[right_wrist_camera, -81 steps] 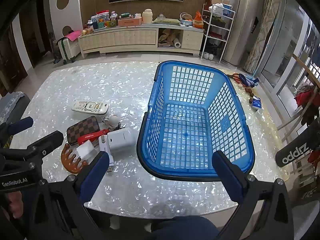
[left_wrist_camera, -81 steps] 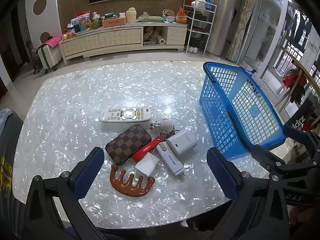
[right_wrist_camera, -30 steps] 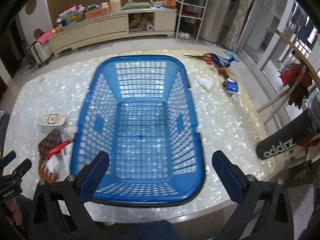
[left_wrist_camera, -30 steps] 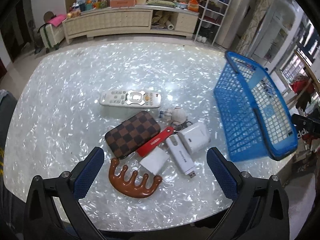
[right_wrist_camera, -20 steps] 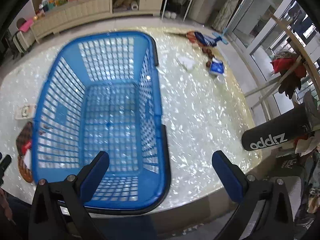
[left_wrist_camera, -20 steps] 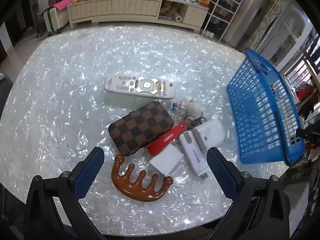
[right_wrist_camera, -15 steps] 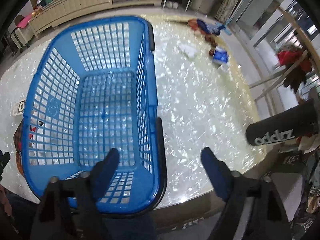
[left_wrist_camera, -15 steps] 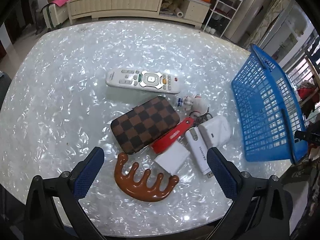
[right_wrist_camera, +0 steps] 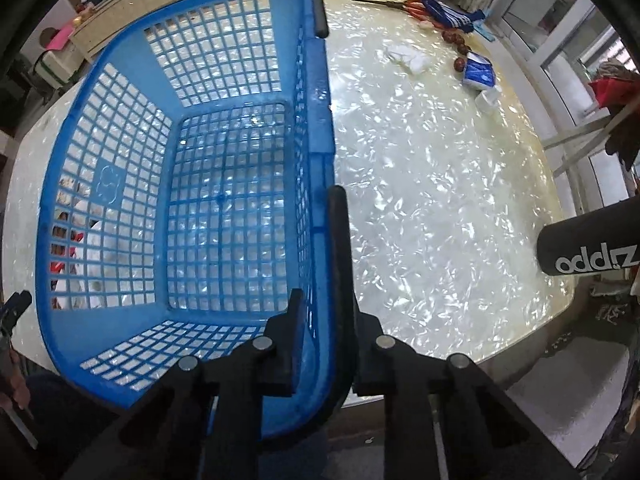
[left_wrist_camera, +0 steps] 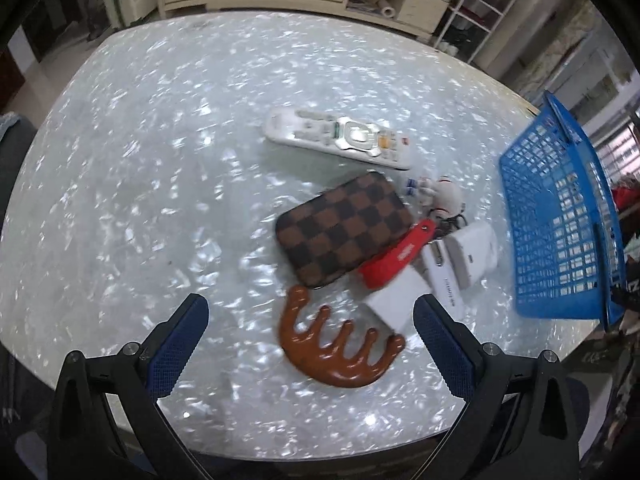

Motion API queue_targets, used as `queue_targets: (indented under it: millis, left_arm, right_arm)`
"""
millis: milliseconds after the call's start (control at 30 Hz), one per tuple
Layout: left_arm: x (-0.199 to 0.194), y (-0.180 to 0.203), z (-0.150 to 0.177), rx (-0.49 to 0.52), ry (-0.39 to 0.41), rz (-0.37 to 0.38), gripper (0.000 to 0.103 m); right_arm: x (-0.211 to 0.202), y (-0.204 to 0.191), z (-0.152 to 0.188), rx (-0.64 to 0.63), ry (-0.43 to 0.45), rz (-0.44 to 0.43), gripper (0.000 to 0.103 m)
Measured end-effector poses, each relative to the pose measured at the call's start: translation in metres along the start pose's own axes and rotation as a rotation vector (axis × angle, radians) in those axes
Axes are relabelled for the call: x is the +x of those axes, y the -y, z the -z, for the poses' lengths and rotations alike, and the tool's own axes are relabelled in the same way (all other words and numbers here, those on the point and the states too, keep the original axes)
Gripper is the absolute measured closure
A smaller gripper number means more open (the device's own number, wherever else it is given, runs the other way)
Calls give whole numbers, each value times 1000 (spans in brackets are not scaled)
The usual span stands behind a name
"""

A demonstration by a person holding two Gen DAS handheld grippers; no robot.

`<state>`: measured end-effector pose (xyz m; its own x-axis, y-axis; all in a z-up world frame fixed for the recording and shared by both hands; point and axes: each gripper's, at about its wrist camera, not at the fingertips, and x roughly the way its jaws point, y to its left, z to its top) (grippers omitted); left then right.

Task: Organize rigid objects
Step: 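Reach the left gripper toward the white charger while the right gripper grasps the basket rim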

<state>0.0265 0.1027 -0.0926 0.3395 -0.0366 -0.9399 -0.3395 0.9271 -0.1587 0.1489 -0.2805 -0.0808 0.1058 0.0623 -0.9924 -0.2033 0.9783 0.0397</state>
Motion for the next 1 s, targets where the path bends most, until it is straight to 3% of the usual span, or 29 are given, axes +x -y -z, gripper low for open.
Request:
queue_targets:
  millis: [100, 233, 367, 567, 800, 933, 1000]
  left_arm:
    - [-1, 1, 2, 50, -35, 10, 0]
    - [6, 11, 12, 94, -95, -31, 0]
    - [14, 25, 18, 122, -107, -26, 0]
    - [26, 67, 15, 364, -69, -14, 0]
    - [43, 91, 14, 518, -93, -14, 2]
    - [58, 89, 9, 499, -143, 15, 25]
    - [66, 88, 8, 486, -171, 50, 31]
  right_arm:
    - [-1, -2, 6, -39, 25, -7, 86]
    - [-5, -1, 13, -54, 47, -51, 86]
    - [-7, -1, 17, -57, 58, -86, 86]
    - [-7, 2, 17, -59, 61, -126, 86]
    - [-7, 6, 17, -35, 70, -170, 86]
    - [-7, 6, 17, -30, 75, -177, 86]
    - [-7, 7, 17, -28, 77, -181, 86]
